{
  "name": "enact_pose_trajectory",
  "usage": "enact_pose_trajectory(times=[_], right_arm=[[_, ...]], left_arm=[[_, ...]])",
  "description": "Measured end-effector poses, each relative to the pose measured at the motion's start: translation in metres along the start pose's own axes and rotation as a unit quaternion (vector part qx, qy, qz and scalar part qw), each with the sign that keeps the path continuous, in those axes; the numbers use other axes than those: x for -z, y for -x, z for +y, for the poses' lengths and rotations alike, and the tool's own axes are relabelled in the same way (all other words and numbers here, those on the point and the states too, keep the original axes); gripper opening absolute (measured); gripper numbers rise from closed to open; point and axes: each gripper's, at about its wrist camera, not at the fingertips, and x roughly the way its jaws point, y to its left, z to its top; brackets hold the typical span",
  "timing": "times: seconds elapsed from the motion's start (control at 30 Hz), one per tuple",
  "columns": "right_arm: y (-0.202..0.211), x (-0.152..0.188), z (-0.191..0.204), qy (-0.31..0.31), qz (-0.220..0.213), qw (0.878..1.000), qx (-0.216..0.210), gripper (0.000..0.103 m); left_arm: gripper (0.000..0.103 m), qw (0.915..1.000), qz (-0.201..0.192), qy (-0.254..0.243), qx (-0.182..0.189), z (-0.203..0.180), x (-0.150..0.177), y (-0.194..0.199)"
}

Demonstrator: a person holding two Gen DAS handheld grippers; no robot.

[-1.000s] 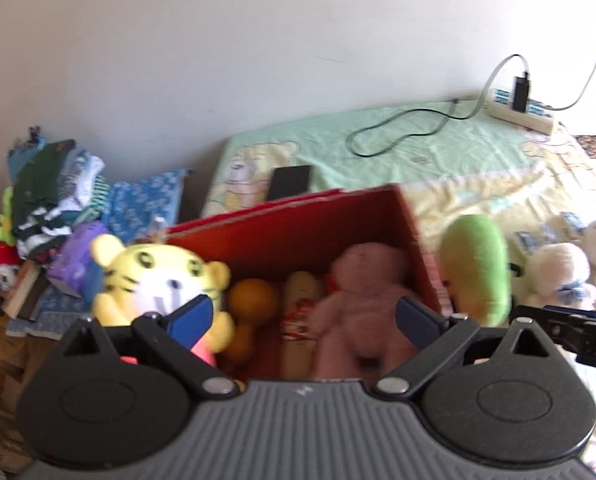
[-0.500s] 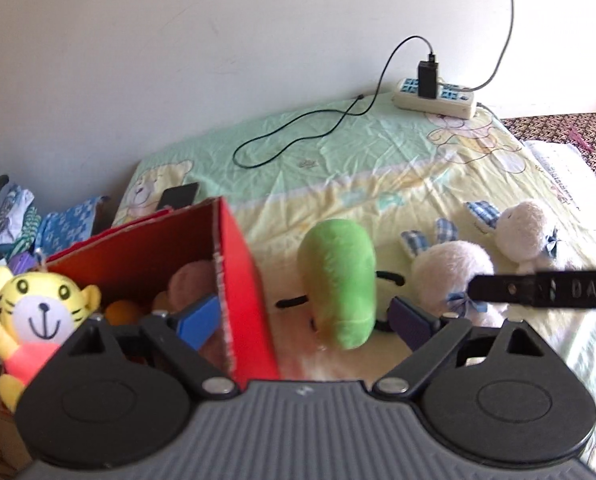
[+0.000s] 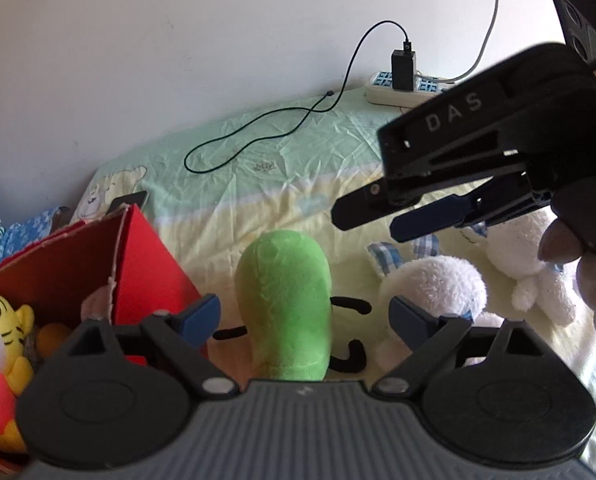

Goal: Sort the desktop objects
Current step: 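Move the right gripper back to the green pear-shaped plush, then close the right gripper on the green plush and lift it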

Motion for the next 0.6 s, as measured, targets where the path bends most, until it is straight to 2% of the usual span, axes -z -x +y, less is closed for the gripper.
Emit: enact_pose_trajectory(times=[0.17, 0.33, 0.43, 0.6], right_arm=[[-0.036, -0.012, 0.001, 0.011, 0.030, 0.999, 0.006, 0.052], [-0.065, -0.014, -0.011, -0.018, 0.068, 0.998, -0.006, 0.058], [-0.073, -0.012, -0.013, -0.033, 0.079, 0.996, -0.026, 0.060], [-0.070, -0.011, -0.012, -0.039, 0.082, 0.995, -0.031, 0.059]], left_arm=[[0.093, 0.9989, 0.033, 0.031, 0.010, 0.009, -0.002, -0.028], [0.092, 0.9969, 0.064, 0.043, 0.016, 0.010, 0.002, -0.050], [0.086, 0.9944, 0.083, 0.060, 0.028, 0.014, 0.005, -0.060], [0.085, 0.9944, 0.083, 0.059, 0.030, 0.013, 0.004, -0.060]])
